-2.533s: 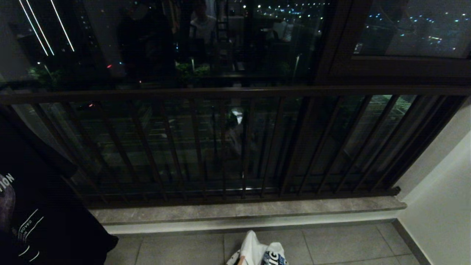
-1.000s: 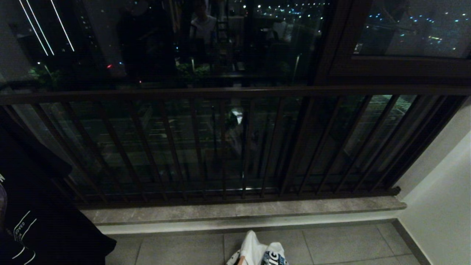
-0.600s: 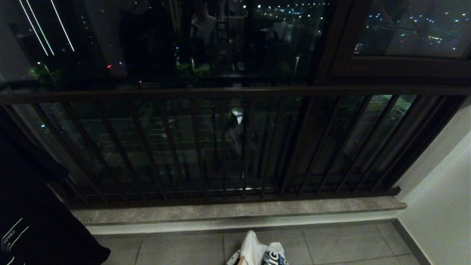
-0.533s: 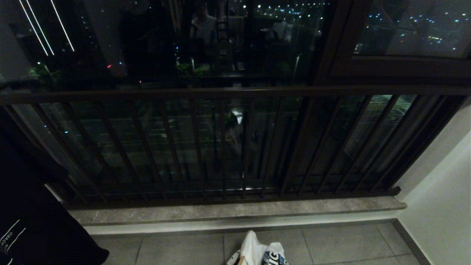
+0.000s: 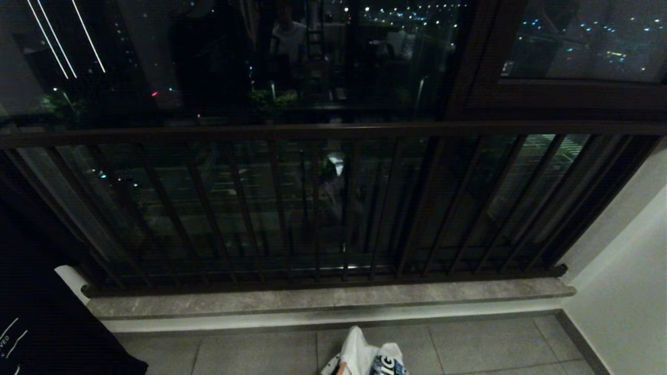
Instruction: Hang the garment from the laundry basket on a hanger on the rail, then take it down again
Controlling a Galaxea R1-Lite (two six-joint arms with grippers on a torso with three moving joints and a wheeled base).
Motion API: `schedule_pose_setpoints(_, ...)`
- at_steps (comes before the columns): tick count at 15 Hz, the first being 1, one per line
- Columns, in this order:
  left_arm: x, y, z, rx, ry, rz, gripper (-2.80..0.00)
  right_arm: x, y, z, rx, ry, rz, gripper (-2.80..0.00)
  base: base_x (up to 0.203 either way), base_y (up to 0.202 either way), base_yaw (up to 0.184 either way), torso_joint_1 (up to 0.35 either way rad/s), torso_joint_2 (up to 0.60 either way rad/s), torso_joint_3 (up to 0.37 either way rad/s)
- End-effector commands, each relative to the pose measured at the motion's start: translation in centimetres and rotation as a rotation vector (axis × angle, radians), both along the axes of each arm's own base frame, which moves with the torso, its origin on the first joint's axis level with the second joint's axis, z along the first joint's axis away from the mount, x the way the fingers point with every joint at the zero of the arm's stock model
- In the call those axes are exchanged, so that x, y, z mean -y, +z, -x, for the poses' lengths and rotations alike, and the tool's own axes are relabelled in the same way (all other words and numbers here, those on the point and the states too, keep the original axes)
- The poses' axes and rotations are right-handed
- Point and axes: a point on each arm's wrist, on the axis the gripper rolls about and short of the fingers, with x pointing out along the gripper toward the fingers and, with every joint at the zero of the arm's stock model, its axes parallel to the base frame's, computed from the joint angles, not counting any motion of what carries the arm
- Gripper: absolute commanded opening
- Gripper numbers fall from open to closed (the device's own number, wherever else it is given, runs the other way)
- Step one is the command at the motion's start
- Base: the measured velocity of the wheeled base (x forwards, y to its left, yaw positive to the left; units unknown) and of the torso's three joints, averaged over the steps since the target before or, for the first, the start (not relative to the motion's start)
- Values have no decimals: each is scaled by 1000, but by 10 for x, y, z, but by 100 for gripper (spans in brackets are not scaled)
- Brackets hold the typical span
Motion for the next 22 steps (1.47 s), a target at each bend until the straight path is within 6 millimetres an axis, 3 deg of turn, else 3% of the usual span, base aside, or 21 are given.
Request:
schedule_pose_setpoints(1,0,-3,0,24,-1,-14,-280,0,0,0,1,0,0,-280,0,0,0,0,0,0)
schedule_pose_setpoints(6,-1,-12,-1,39,-1,-24,-280,0,0,0,1,0,0,-280,0,0,0,0,0,0)
schedule_pose_setpoints(22,1,-11,1,41,-8,-29,-280,0,0,0,1,0,0,-280,0,0,0,0,0,0)
